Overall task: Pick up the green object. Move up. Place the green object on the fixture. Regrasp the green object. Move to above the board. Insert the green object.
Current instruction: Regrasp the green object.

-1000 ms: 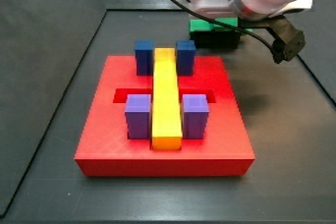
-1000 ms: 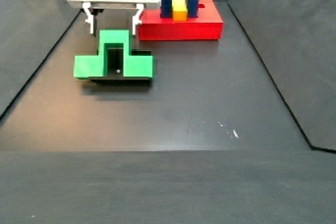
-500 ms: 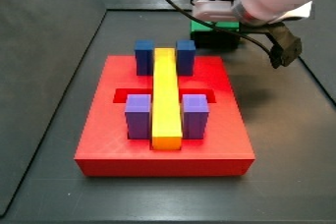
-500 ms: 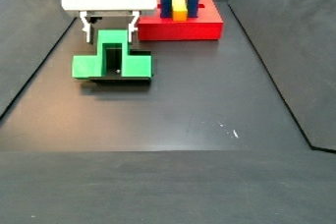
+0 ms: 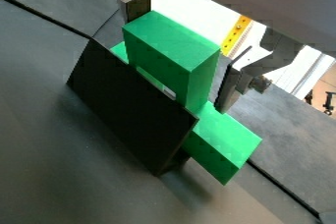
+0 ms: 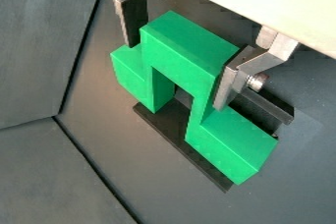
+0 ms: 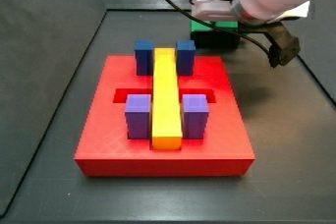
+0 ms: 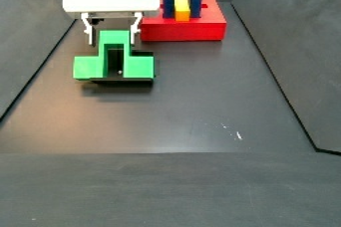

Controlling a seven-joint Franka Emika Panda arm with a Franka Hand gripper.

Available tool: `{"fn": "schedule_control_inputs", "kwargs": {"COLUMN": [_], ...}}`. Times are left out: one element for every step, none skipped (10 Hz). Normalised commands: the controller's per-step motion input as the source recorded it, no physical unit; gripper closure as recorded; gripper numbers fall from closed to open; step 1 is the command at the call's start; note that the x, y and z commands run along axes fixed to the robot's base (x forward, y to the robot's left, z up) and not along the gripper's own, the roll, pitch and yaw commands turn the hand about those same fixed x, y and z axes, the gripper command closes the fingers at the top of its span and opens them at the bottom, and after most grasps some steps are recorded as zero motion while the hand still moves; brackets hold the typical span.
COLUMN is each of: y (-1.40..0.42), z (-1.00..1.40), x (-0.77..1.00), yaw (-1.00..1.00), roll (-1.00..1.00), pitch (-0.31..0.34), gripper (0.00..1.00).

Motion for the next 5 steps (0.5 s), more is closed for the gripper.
{"fn": "schedule_control_inputs", "kwargs": {"y": [0.00,0.00,0.00,0.00,0.00], "z": [-0.06,0.00,0.00,0.00,0.00], "x": [0.00,0.00,0.00,0.00,0.00], "yaw": [0.00,0.00,0.00,0.00,0.00], "roll": [0.09,0.03,0.01,0.00,0.00], "pitch": [0.000,0.000,0.000,0.000,0.000], "gripper": [0.00,0.00,0.00,0.00,1.00]}}
